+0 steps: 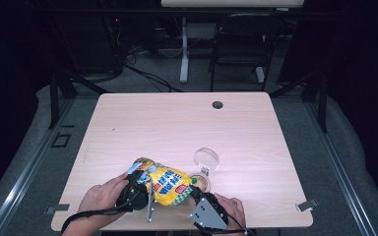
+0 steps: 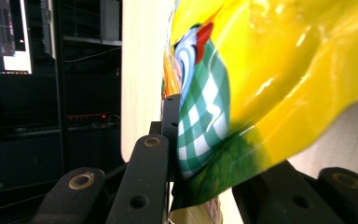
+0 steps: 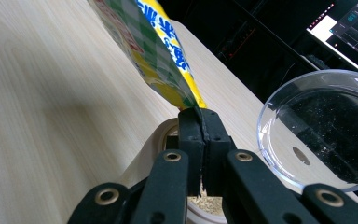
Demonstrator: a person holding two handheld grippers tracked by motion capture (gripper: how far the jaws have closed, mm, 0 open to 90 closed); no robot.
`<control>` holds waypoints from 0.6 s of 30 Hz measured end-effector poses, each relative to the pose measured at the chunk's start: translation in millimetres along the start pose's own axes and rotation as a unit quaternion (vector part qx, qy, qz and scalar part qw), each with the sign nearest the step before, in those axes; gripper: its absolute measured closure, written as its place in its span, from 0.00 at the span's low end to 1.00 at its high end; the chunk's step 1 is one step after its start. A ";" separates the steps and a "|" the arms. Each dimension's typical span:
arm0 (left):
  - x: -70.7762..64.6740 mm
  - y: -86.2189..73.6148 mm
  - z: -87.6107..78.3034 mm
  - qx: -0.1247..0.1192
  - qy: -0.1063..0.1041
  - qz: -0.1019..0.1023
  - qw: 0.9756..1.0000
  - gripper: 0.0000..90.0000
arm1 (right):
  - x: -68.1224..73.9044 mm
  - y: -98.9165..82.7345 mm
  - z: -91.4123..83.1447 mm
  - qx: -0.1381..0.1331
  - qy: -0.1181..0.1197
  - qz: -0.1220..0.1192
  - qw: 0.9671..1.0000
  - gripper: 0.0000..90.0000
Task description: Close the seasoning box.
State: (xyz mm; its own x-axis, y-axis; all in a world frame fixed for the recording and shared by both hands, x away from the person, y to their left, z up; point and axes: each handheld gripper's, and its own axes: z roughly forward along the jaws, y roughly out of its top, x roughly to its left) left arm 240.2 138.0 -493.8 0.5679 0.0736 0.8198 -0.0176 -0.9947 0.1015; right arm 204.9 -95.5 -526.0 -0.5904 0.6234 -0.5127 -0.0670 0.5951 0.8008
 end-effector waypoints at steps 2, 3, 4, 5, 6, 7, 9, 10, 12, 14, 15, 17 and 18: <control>-1.9 -0.9 1.0 -0.002 -0.005 -0.009 1.000 0.88 | -0.3 0.0 0.0 0.000 0.000 0.000 1.000 0.99; -2.8 -1.3 1.4 -0.001 -0.009 -0.015 1.000 0.88 | -0.3 0.1 -0.1 0.000 -0.001 0.000 1.000 0.99; -2.8 -1.3 1.4 -0.001 -0.009 -0.015 1.000 0.88 | -0.3 0.1 -0.2 0.000 -0.001 -0.001 1.000 0.99; -5.0 -2.1 2.5 -0.004 -0.007 -0.021 1.000 0.88 | -0.3 0.2 -0.3 -0.001 -0.002 -0.001 1.000 0.99; -5.7 -2.3 2.7 -0.003 -0.009 -0.025 1.000 0.88 | -0.4 0.2 -0.4 -0.001 -0.003 -0.002 1.000 0.99; -6.4 -2.7 3.1 -0.004 -0.011 -0.030 0.999 0.88 | -0.6 0.2 -0.4 -0.001 -0.003 -0.001 1.000 0.99; -7.7 -3.5 4.1 -0.007 -0.017 -0.040 0.999 0.88 | -1.1 0.4 -0.5 -0.002 -0.003 -0.002 1.000 0.99; -8.0 -3.9 4.2 -0.007 -0.022 -0.044 0.999 0.88 | -1.2 0.5 -0.6 -0.002 -0.004 -0.002 1.000 0.99; -8.9 -4.3 4.7 -0.007 -0.025 -0.050 0.998 0.88 | -1.8 0.7 -0.9 -0.002 -0.004 -0.003 1.000 0.98; -10.8 -6.2 6.5 -0.017 -0.031 -0.071 0.997 0.89 | -1.9 0.6 -0.8 -0.003 -0.004 -0.002 1.000 0.98; -11.1 -6.6 6.8 -0.017 -0.034 -0.074 0.997 0.90 | -1.8 0.7 -0.8 -0.003 -0.004 -0.002 1.000 0.98; -11.8 -7.5 7.0 -0.019 -0.036 -0.082 0.996 0.90 | -1.6 0.8 -1.0 -0.004 -0.004 -0.002 1.000 0.98; -12.0 -8.1 7.1 -0.021 -0.038 -0.087 0.995 0.90 | -1.6 0.9 -1.1 -0.004 -0.004 -0.002 1.000 0.98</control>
State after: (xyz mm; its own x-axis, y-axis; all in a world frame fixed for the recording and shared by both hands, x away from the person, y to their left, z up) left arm 239.3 144.7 -508.5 0.6254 0.2376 0.7432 0.0538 -0.9634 0.2627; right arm 205.0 -96.6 -524.1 -0.5836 0.6247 -0.5188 -0.0758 0.5942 0.8007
